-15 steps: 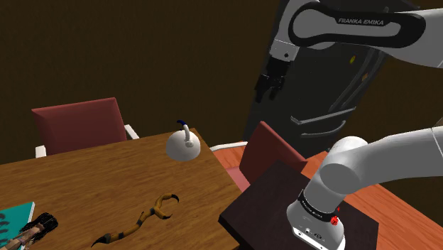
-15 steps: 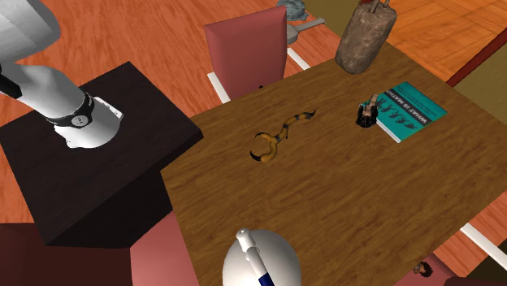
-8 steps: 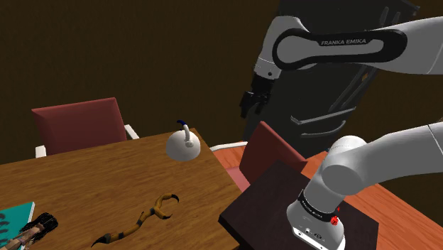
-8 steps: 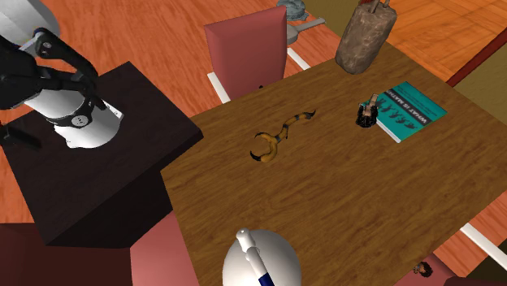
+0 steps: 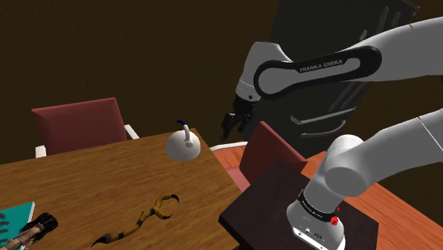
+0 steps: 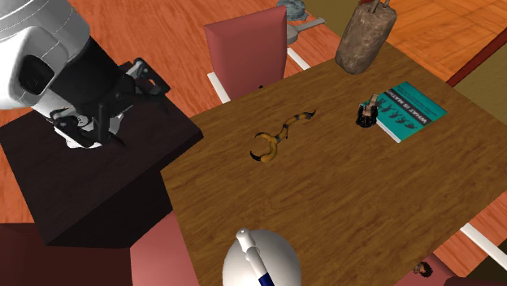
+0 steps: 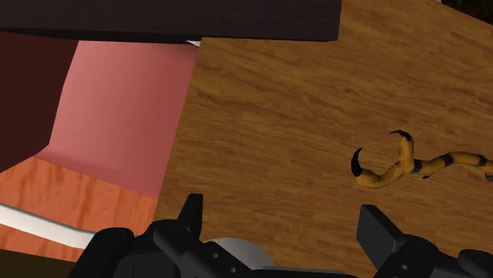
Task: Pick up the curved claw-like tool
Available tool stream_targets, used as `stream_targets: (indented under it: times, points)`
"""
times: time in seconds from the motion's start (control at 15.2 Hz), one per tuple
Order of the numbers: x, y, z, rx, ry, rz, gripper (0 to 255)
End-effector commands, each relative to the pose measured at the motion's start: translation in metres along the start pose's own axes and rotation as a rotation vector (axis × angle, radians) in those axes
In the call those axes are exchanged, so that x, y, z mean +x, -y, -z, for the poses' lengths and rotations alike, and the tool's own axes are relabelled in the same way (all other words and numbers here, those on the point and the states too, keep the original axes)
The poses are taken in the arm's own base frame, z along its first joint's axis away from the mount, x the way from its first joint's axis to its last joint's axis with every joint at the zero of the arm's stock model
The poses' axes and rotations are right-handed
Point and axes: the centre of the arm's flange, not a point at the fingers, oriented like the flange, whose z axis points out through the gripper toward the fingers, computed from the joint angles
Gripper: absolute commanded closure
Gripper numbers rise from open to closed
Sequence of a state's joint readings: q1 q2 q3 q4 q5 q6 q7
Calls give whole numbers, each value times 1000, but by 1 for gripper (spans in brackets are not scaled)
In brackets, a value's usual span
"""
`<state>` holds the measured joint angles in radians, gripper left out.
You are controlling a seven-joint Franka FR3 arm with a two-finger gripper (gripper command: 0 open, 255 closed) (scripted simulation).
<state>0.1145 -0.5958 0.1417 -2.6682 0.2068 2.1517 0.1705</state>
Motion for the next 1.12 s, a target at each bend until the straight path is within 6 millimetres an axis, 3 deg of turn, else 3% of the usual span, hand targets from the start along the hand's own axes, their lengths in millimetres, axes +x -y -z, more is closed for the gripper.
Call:
stream_targets:
  times: [0.0, 1.06]
  points:
    - [2, 17, -23, 6, -6, 8, 0]
    - [12, 148, -183, 44, -39, 73, 0]
